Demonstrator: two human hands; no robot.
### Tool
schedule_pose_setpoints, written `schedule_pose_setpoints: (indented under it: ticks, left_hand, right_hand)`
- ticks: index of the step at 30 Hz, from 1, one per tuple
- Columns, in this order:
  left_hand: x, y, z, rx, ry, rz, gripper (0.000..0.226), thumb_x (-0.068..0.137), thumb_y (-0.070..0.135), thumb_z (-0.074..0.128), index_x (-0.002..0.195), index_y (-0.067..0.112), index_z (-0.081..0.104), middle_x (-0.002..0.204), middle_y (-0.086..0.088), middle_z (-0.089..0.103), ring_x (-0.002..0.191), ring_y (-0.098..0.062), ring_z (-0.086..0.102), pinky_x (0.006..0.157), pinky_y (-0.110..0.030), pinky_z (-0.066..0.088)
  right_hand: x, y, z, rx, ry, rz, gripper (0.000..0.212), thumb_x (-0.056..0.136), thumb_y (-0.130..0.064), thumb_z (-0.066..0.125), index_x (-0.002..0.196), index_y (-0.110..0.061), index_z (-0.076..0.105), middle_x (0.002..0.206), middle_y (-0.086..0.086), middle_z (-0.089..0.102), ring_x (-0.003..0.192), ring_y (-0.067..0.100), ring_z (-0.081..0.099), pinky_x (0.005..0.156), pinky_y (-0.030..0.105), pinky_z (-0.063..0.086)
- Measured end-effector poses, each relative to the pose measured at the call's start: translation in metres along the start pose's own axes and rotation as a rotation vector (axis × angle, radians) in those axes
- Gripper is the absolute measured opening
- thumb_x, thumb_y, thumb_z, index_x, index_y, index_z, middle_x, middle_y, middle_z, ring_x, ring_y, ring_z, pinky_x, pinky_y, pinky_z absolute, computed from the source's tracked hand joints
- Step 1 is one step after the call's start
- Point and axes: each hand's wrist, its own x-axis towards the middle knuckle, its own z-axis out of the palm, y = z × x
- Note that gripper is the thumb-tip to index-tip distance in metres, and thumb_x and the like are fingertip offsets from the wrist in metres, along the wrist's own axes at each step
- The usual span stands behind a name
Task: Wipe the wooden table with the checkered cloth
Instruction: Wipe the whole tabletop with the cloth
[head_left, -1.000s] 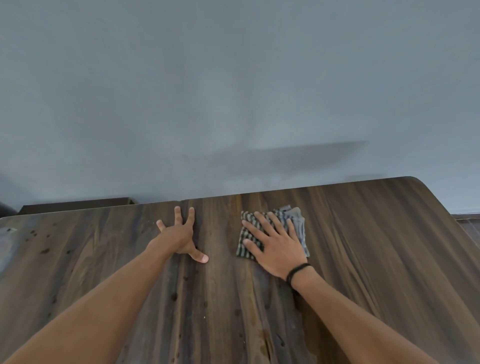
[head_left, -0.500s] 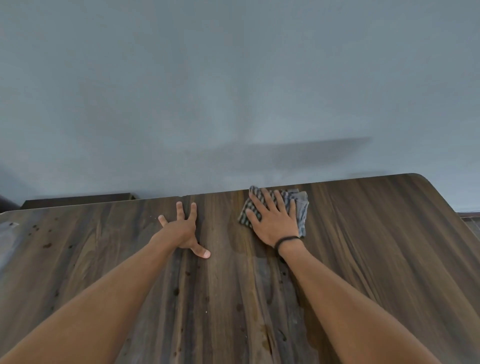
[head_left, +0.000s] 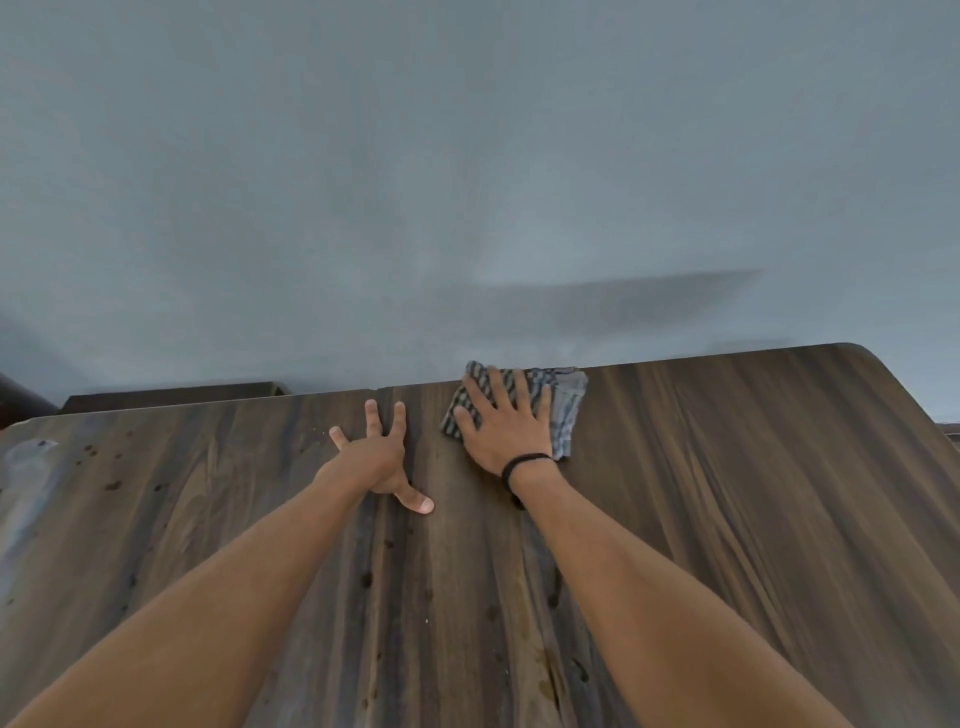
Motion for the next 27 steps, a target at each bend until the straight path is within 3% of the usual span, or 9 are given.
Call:
schedule_pose_setpoints:
  ticks: [4, 9, 11, 14, 18, 20, 24, 27]
  left_hand:
    - [0.0, -0.001, 0.001, 0.01, 0.017, 0.015, 0.146, 0.066, 0.062, 0.079, 0.146, 0.019, -0.036, 0.151, -0.018, -0.04, 0.144, -0.047, -0.019, 0.117, -0.062, -0.005]
    - [0.003, -0.004, 0.001, 0.015, 0.035, 0.025, 0.147, 0.065, 0.063, 0.079, 0.147, 0.018, -0.034, 0.151, -0.02, -0.04, 0.146, -0.046, -0.011, 0.116, -0.063, -0.005]
    - [0.004, -0.005, 0.003, 0.016, 0.041, 0.025, 0.147, 0.065, 0.064, 0.079, 0.147, 0.018, -0.034, 0.152, -0.02, -0.039, 0.147, -0.045, -0.008, 0.116, -0.062, -0.006]
    - [0.004, -0.005, 0.005, 0.022, 0.058, 0.035, 0.146, 0.065, 0.064, 0.079, 0.148, 0.019, -0.033, 0.152, -0.02, -0.039, 0.149, -0.042, -0.001, 0.116, -0.061, -0.008]
    - [0.007, -0.007, 0.004, 0.01, 0.086, 0.04, 0.147, 0.063, 0.065, 0.079, 0.149, 0.02, -0.032, 0.153, -0.02, -0.037, 0.148, -0.044, 0.009, 0.116, -0.062, -0.007]
    - [0.008, -0.009, 0.005, -0.003, 0.095, 0.042, 0.148, 0.061, 0.066, 0.08, 0.149, 0.02, -0.03, 0.154, -0.019, -0.036, 0.148, -0.045, 0.006, 0.116, -0.061, -0.007]
    - [0.007, -0.014, 0.018, -0.032, 0.168, 0.076, 0.144, 0.06, 0.068, 0.078, 0.154, 0.021, -0.021, 0.158, -0.017, -0.028, 0.147, -0.048, -0.003, 0.116, -0.059, -0.005]
    - [0.002, -0.017, 0.026, -0.089, 0.211, 0.077, 0.134, 0.066, 0.066, 0.076, 0.156, 0.021, -0.012, 0.162, -0.013, -0.02, 0.145, -0.051, -0.008, 0.117, -0.058, 0.004]
  right_hand:
    - [-0.043, 0.009, 0.018, -0.048, 0.021, -0.195, 0.062, 0.1, -0.068, 0.012, 0.159, -0.051, 0.01, 0.17, -0.014, 0.005, 0.157, 0.019, -0.006, 0.116, 0.049, -0.024]
    - [-0.027, 0.028, 0.004, -0.014, 0.074, 0.042, 0.061, 0.102, -0.064, 0.016, 0.16, -0.048, 0.007, 0.171, -0.012, 0.002, 0.157, 0.021, -0.006, 0.114, 0.049, -0.025]
    - [-0.03, 0.015, 0.008, -0.023, 0.069, 0.032, 0.06, 0.103, -0.062, 0.016, 0.161, -0.046, 0.006, 0.171, -0.011, 0.0, 0.157, 0.023, -0.009, 0.114, 0.051, -0.025]
    - [-0.066, 0.035, 0.019, -0.044, 0.054, -0.127, 0.061, 0.099, -0.069, 0.011, 0.158, -0.052, 0.007, 0.17, -0.015, 0.003, 0.157, 0.017, -0.007, 0.116, 0.049, -0.024]
    - [-0.07, 0.07, 0.004, -0.013, 0.085, 0.067, 0.061, 0.1, -0.068, 0.015, 0.158, -0.053, 0.007, 0.17, -0.017, 0.003, 0.157, 0.017, -0.006, 0.119, 0.05, -0.019]
    - [-0.071, 0.056, 0.006, -0.007, 0.083, 0.099, 0.06, 0.102, -0.065, 0.016, 0.16, -0.05, 0.008, 0.17, -0.014, 0.001, 0.157, 0.021, -0.008, 0.117, 0.052, -0.022]
    - [-0.11, 0.074, 0.011, -0.067, 0.012, -0.136, 0.063, 0.096, -0.073, 0.005, 0.157, -0.056, 0.003, 0.169, -0.019, -0.002, 0.157, 0.016, -0.009, 0.119, 0.052, -0.018]
    - [-0.107, 0.094, -0.005, -0.037, -0.014, 0.014, 0.061, 0.099, -0.071, 0.012, 0.157, -0.056, 0.004, 0.169, -0.02, -0.004, 0.157, 0.017, -0.009, 0.12, 0.052, -0.016]
